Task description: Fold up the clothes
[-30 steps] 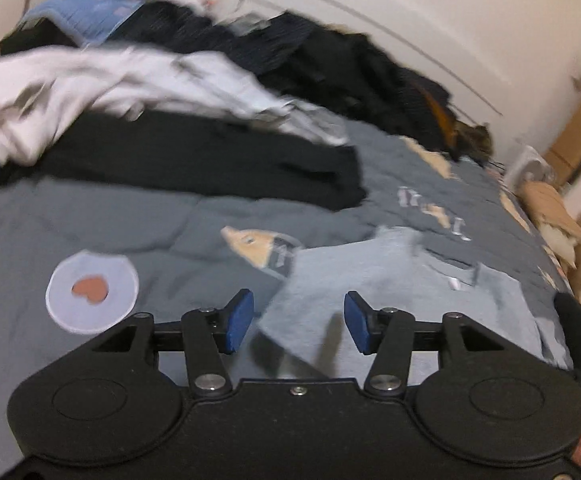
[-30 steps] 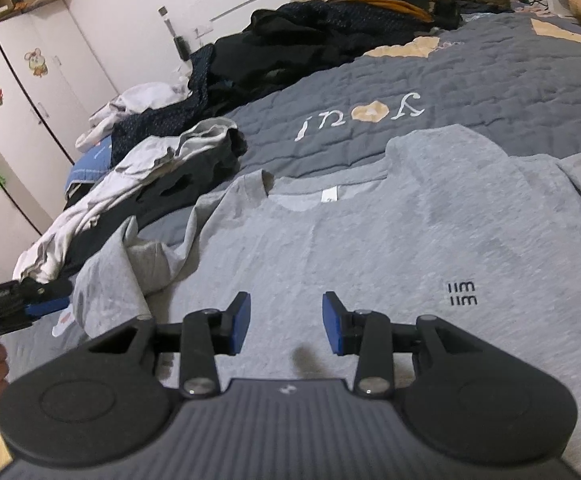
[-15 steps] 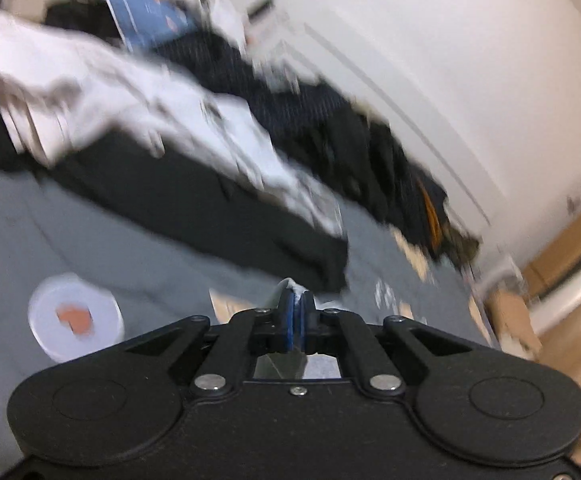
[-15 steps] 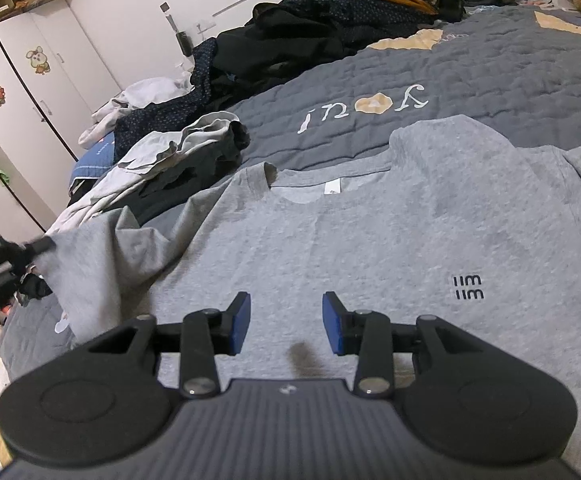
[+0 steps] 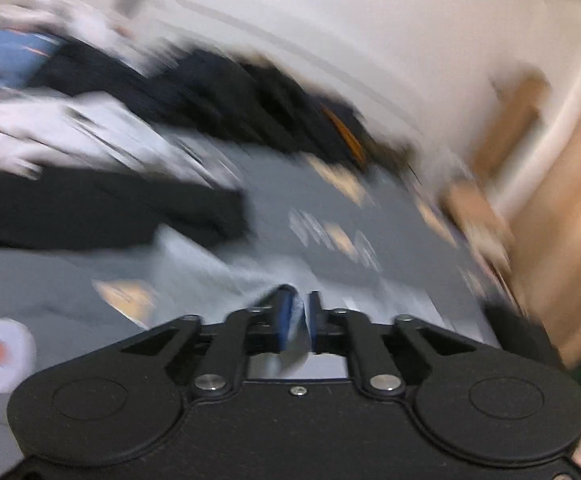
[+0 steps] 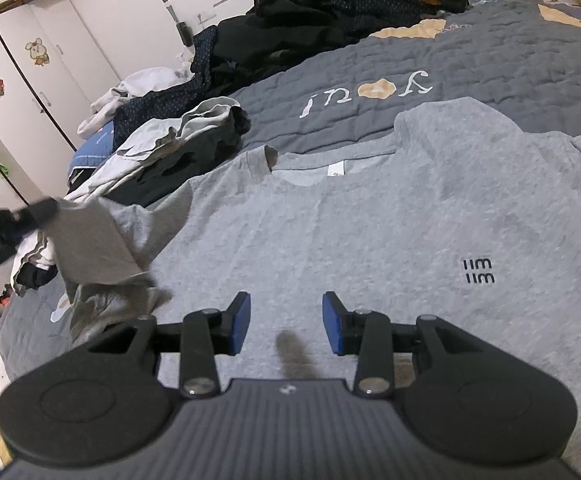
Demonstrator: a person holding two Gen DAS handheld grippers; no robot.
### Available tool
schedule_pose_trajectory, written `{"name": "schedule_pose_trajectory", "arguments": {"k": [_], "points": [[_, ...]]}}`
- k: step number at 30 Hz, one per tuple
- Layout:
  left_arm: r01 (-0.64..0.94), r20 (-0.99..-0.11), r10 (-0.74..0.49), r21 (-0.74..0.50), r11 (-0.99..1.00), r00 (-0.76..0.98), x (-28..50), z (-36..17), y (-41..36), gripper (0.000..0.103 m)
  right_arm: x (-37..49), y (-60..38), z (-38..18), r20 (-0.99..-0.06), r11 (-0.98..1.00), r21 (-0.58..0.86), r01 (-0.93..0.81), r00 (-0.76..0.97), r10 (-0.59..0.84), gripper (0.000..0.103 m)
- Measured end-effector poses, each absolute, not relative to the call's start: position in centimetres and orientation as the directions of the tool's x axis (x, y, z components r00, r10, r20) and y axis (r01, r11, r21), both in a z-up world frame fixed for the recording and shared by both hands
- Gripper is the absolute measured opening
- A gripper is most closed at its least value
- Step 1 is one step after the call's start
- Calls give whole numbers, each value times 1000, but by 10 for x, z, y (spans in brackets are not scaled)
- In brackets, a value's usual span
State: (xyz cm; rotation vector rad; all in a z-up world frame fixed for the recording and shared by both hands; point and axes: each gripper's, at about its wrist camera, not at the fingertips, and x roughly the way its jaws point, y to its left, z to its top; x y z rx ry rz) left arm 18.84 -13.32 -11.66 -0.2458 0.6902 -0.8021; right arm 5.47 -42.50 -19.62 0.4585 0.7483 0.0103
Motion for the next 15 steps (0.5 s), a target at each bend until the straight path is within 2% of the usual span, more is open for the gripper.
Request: {"name": "schedule_pose_trajectory", "arguments": {"k": [3, 8, 10, 15], "points": [[674, -479, -786, -433, 598, 390, 176, -118, -149, 25, 54, -426, -195, -651, 903, 403, 148, 740, 170, 38], [636, -461, -768, -441, 633, 445, 179, -116, -126, 38, 54, -424, -189, -633, 908, 402, 113, 751, 187, 38], [623, -497, -706, -357, 696, 504, 177, -114, -122, 43, 57, -421, -184, -628, 912, 401, 88, 751, 203, 38], [679, -600, -604, -132, 722, 525, 164, -134, -140, 43, 73, -411, -165, -596, 924, 382, 27, 771, 224, 38]]}}
